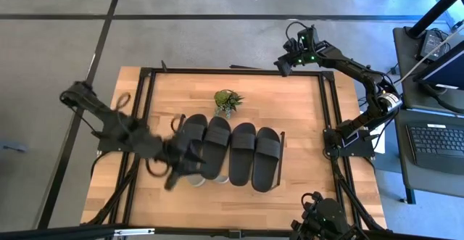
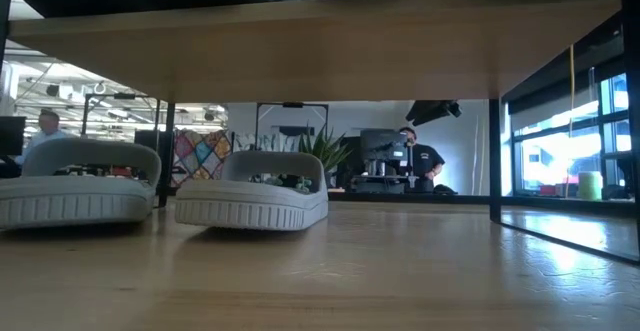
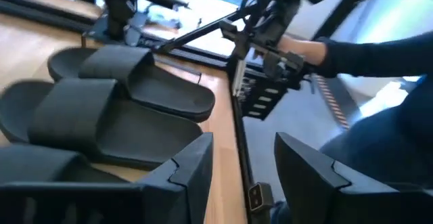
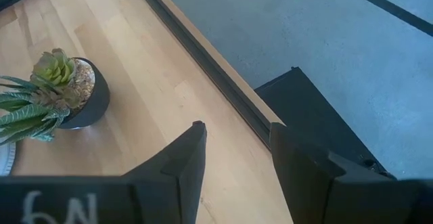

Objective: Pick and place slides into the shelf
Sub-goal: Adjust the white slide under the shelf

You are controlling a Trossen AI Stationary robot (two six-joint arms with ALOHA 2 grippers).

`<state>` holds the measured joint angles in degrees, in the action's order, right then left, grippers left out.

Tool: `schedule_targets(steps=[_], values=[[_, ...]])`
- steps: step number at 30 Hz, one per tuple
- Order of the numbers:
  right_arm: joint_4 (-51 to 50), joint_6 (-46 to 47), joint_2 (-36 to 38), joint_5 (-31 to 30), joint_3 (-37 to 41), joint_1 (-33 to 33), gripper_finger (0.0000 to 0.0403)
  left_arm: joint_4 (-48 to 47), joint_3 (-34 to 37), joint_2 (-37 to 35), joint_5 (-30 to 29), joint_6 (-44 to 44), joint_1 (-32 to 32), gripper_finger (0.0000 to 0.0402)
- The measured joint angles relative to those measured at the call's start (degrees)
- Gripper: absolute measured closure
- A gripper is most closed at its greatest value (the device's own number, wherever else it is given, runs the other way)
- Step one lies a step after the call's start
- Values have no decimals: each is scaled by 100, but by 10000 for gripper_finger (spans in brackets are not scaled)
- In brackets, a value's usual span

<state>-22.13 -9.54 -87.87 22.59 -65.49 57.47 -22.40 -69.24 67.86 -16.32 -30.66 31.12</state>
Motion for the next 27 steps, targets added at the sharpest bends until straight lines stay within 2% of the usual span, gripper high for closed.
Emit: schedule_targets(steps=[5,8,10,14,18,27], values=[[0,-158,0,0,0,1,237,-738,-1075,1094,-1281,-753,820,253],[1,-282,0,0,0,-2,238,-1404,-1754,1705,-1761,-1382,1175,253],[0,-288,0,0,0,0,237,-1930,-2147,2110,-1863,-1885,1334,253],[0,-295,0,0,0,-2,237,-2955,-2727,2887,-1724,-3054,1525,253],[0,-297,0,0,0,1,238,-3474,-2932,3531,-1328,-3866,1594,253],[-69,-280,0,0,0,-2,237,-3940,-2934,4564,-504,-4474,1612,253]])
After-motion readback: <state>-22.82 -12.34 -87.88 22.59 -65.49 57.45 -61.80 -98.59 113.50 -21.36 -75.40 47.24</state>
